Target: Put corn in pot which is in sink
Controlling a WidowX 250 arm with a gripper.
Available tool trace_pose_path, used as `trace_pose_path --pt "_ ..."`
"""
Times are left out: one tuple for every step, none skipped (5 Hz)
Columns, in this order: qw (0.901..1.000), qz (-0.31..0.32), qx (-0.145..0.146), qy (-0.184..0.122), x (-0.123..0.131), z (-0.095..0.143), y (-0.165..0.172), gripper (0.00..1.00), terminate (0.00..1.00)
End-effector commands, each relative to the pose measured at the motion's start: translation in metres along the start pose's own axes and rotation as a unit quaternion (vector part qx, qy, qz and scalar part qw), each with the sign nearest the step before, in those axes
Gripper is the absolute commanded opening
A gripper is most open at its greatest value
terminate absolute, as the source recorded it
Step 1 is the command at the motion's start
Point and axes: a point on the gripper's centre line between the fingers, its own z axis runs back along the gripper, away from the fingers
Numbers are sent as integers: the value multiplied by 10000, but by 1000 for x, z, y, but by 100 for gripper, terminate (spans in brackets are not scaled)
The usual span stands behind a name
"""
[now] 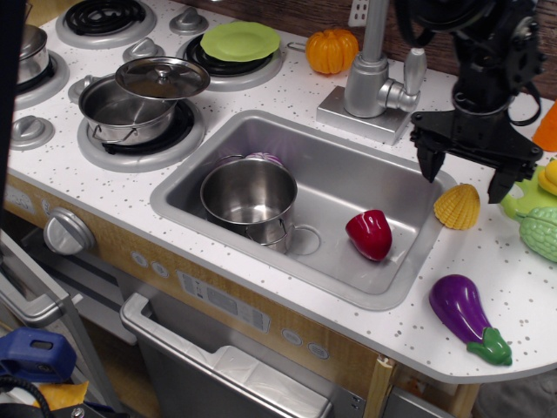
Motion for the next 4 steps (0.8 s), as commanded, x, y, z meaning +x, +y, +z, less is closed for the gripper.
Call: trace_pose_path --pt "9995 98 -101 -298 5 2 -3 100 0" --pt "9990 219 -102 -386 1 -3 -8 100 0" --pt "9986 312 -158 -398 0 -5 -7 100 0" --pt "9982 375 -130 -446 -1 -7 -9 100 0"
